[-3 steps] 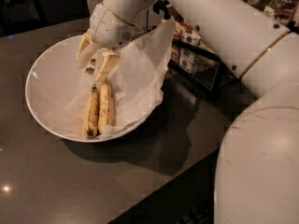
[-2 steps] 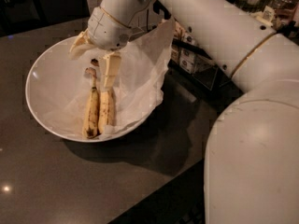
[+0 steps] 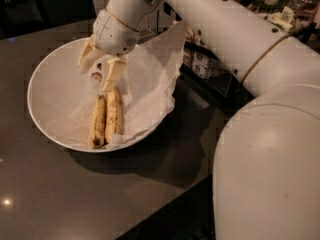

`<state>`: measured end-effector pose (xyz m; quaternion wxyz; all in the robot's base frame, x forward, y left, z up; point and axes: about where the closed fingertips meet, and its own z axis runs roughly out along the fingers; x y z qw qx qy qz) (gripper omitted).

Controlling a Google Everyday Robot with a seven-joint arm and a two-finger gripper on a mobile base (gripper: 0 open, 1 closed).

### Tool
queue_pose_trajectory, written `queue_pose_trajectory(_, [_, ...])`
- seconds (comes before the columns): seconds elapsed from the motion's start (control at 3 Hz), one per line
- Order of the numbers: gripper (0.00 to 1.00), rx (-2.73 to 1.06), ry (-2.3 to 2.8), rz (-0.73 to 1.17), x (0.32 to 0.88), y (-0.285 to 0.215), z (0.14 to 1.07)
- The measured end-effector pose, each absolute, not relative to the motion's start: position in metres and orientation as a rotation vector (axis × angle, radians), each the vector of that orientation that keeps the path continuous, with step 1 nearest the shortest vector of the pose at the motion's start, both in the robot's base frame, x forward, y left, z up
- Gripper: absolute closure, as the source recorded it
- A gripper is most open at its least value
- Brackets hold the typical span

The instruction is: Pick banana from white bowl

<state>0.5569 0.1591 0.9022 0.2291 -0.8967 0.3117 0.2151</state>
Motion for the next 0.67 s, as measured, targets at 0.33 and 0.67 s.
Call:
queue_pose_trajectory(0.33, [0.50,-2.452,0.888,0.604,0.555,0.151,0.896])
queue_pose_trajectory(0.67, [0.50,-2.430,0.930,0.615,0.553,0.138,0.889])
